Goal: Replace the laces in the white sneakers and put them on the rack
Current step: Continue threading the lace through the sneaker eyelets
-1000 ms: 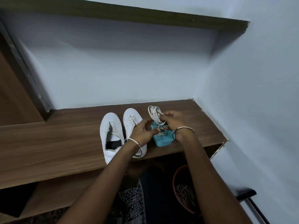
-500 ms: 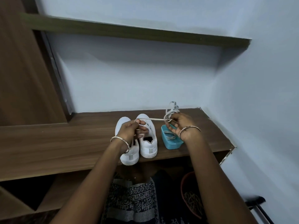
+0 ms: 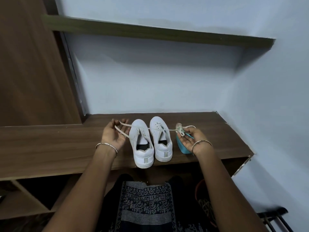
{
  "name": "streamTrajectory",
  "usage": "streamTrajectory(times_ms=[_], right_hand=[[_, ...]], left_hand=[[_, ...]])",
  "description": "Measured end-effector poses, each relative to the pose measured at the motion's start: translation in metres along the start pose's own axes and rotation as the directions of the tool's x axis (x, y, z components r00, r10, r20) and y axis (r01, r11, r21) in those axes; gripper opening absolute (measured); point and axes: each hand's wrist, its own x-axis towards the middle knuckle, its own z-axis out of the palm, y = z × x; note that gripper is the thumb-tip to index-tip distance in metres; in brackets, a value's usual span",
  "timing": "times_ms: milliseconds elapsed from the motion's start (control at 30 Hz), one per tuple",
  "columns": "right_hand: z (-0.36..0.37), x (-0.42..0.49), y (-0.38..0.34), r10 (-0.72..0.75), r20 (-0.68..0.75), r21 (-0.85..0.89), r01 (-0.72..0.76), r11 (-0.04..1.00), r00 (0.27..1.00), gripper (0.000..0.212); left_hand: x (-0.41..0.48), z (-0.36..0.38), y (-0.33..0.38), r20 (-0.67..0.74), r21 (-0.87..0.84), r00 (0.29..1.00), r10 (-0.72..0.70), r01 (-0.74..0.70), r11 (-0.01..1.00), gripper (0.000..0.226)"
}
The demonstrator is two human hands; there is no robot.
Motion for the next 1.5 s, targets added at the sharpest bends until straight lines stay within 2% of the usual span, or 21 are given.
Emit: streamTrajectory(times_ms=[67,133,233,300,400,433,467,500,533,600,700,800,867,933,1067,1167,1267,1333,1367,1433,1500], right_hand=[[0.004,0.006,0.003,-0.058,-0.005,-0.097,0.057,0.994,0.998,0.009],[0.01,0.012,0.006,-0.119,0.059,-0.256,0.131,0.958,0.991,0.004],[0.02,0.022,0.017,-0.152,0.17,-0.52,0.22,0.825,0.974,0.011],[0.027,0.032,0.028,-0.267,0.149,-0.713,0.29,0.639,0.952,0.01],[0.043,0.032,0.039,-0.501,0.164,-0.92,0.315,0.234,0.85,0.022],[0.051,0.028,0.041,-0.537,0.211,-0.926,0.342,0.157,0.817,0.02],[0.059,0.025,0.043,-0.531,0.269,-0.912,0.39,0.129,0.803,0.02],[0.068,0.023,0.046,-0.491,0.338,-0.877,0.458,0.145,0.803,0.023],[0.077,0.021,0.049,-0.424,0.408,-0.826,0.525,0.206,0.808,0.031],[0.09,0.02,0.058,-0.273,0.519,-0.702,0.587,0.403,0.81,0.051],[0.1,0.02,0.067,-0.151,0.595,-0.551,0.538,0.639,0.789,0.062],[0.103,0.022,0.074,-0.076,0.587,-0.506,0.438,0.743,0.806,0.049],[0.102,0.025,0.076,-0.05,0.57,-0.538,0.419,0.731,0.82,0.031],[0.1,0.026,0.072,-0.075,0.561,-0.578,0.455,0.678,0.824,0.02],[0.086,0.033,0.053,-0.321,0.506,-0.59,0.592,0.548,0.801,0.018],[0.068,0.049,0.043,-0.418,0.424,-0.64,0.592,0.49,0.804,0.015],[0.057,0.058,0.041,-0.392,0.393,-0.709,0.545,0.447,0.832,0.014],[0.059,0.054,0.043,-0.343,0.435,-0.715,0.551,0.431,0.833,0.005],[0.061,0.052,0.045,-0.298,0.477,-0.718,0.562,0.411,0.827,0.007],[0.068,0.05,0.053,-0.177,0.575,-0.712,0.595,0.373,0.799,0.023],[0.075,0.052,0.062,-0.153,0.655,-0.658,0.658,0.366,0.74,0.023]], left_hand=[[0.005,-0.002,0.003,-0.033,0.06,0.999,0.02,-0.018,0.998,0.039],[0.009,-0.003,0.005,-0.025,0.153,0.999,0.033,-0.028,0.988,0.039],[0.012,-0.002,0.003,0.02,0.39,0.998,0.061,-0.064,0.918,0.037],[0.013,0.001,0.0,0.072,0.556,0.994,0.079,-0.106,0.825,0.036],[0.019,0.006,-0.002,0.18,0.778,0.98,0.08,-0.192,0.598,0.033],[0.02,0.007,-0.002,0.218,0.82,0.974,0.052,-0.212,0.532,0.033],[0.019,0.011,-0.003,0.25,0.853,0.968,0.017,-0.228,0.47,0.033],[0.019,0.014,-0.002,0.273,0.881,0.962,-0.019,-0.242,0.407,0.033],[0.019,0.018,-0.003,0.294,0.903,0.955,-0.048,-0.261,0.341,0.034],[0.019,0.025,-0.003,0.324,0.923,0.943,-0.082,-0.296,0.244,0.035],[0.023,0.028,0.001,0.358,0.925,0.926,-0.117,-0.336,0.178,0.036],[0.028,0.027,0.007,0.37,0.927,0.916,-0.158,-0.353,0.124,0.037],[0.031,0.025,0.011,0.358,0.933,0.922,-0.148,-0.347,0.096,0.038],[0.035,0.021,0.014,0.341,0.938,0.932,-0.12,-0.328,0.114,0.038],[0.042,0.008,0.016,0.3,0.939,0.951,-0.073,-0.281,0.199,0.033],[0.05,-0.005,0.017,0.259,0.925,0.966,0.007,-0.25,0.285,0.03],[0.052,-0.011,0.011,0.255,0.922,0.967,0.028,-0.251,0.296,0.027],[0.05,-0.008,0.004,0.285,0.924,0.958,0.008,-0.277,0.264,0.025],[0.049,-0.006,0.0,0.293,0.925,0.956,0.002,-0.284,0.25,0.023],[0.05,0.0,-0.007,0.293,0.928,0.956,0.008,-0.286,0.239,0.023],[0.056,0.002,-0.011,0.268,0.935,0.963,0.028,-0.267,0.234,0.022]])
